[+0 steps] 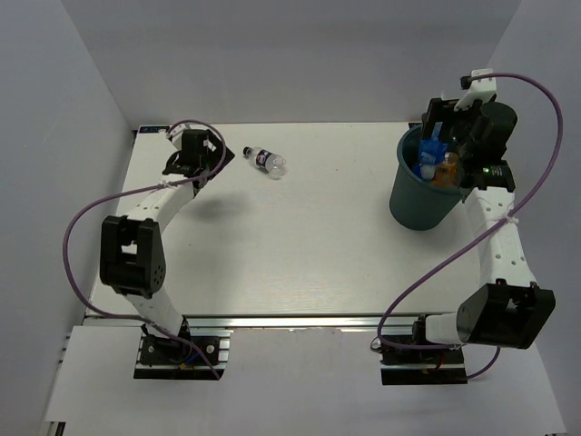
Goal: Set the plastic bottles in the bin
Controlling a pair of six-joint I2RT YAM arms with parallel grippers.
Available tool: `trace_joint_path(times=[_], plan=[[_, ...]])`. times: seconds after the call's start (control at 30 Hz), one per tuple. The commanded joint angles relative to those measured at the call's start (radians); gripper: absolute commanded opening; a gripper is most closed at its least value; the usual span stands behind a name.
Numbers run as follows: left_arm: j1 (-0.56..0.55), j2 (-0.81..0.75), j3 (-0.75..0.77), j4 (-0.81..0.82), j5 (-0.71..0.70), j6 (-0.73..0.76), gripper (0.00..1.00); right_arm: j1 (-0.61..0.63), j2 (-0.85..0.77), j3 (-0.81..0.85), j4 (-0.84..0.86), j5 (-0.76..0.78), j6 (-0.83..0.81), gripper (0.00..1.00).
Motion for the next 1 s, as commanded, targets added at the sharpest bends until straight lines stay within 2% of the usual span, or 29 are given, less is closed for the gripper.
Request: trace_joint_path(times=[0.0, 0.37, 0.53, 0.6, 0.77, 0.97], plan=[[-0.001, 0.075, 0.113, 0.025, 0.09, -0.01, 0.98, -0.006, -0.016, -0.003, 0.063, 0.032, -0.022, 0.89], [-0.018, 0.371, 0.336, 0.054, 0.176, -0.045, 0.98, -0.007, -0.1, -0.026, 0.038, 0.029, -0.029, 0.89], [-0.024, 0.509, 0.44, 0.057, 0.184, -0.065, 0.98, -0.007, -0.176, -0.087, 0.046, -0.072, -0.012, 0.89], [-0.024, 0.54, 0.477, 0.079, 0.222, -0.076, 0.98, -0.007, -0.188, -0.095, 0.044, -0.1, -0.006, 0.89], [-0.029, 0.593, 0.483, 0.177, 0.217, -0.131, 0.98, -0.007, -0.188, -0.104, 0.038, -0.112, -0.012, 0.89], [-0.044, 0.658, 0.569, 0.195, 0.234, -0.122, 0.98, -0.006, -0.165, -0.104, 0.038, -0.092, -0.032, 0.89]])
